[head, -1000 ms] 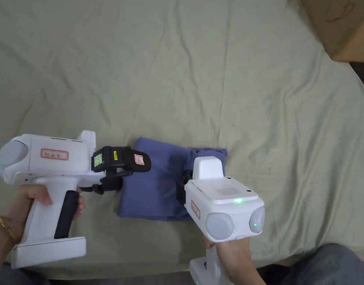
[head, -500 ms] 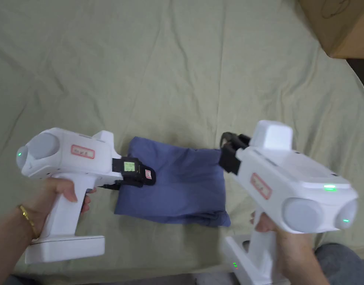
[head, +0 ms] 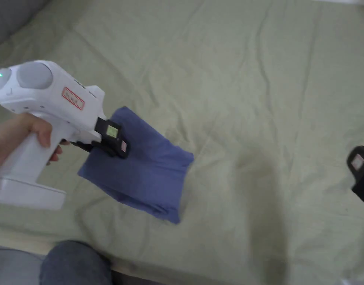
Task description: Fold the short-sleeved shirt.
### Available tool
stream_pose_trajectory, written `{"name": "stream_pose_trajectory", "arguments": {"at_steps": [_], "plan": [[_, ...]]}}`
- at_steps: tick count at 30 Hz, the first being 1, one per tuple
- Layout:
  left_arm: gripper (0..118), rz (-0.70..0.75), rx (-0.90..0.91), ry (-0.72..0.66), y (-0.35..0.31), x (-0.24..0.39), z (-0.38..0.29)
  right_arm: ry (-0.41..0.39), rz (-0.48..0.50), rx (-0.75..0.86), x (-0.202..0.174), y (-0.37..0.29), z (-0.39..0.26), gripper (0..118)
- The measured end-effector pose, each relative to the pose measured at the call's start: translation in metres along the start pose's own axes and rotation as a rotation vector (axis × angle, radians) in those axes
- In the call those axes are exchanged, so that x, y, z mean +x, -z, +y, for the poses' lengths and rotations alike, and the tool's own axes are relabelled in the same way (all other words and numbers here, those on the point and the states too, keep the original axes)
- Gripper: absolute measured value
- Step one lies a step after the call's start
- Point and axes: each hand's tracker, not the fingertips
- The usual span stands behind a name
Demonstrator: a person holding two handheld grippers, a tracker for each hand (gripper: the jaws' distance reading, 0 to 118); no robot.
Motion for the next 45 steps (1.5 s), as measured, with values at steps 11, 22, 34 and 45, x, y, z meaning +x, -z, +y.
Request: {"name": "stream_pose_trajectory", "arguments": {"at_steps": [11, 22, 34, 45], "plan": [[44, 0.520, 0.055, -0.205, -0.030, -0.183, 0.012, -0.036, 0.015, -0.029, -0.036, 0.009, -0.003, 0], [14, 0.818, 0.599, -0.128, -0.072, -0.093, -0.020, -0.075, 0.009, -0.011, -0.031, 0.000, 0.009, 0], [0, 0.508, 1.254, 0.183, -0.129, 0.145, -0.053, -0.204, -0.028, 0.233, 0.010, -0.035, 0.092, 0], [0, 0.267, 1.261, 0.257, -0.069, 0.223, -0.099, -0.222, -0.125, 0.350, 0.037, -0.061, 0.094, 0]]}}
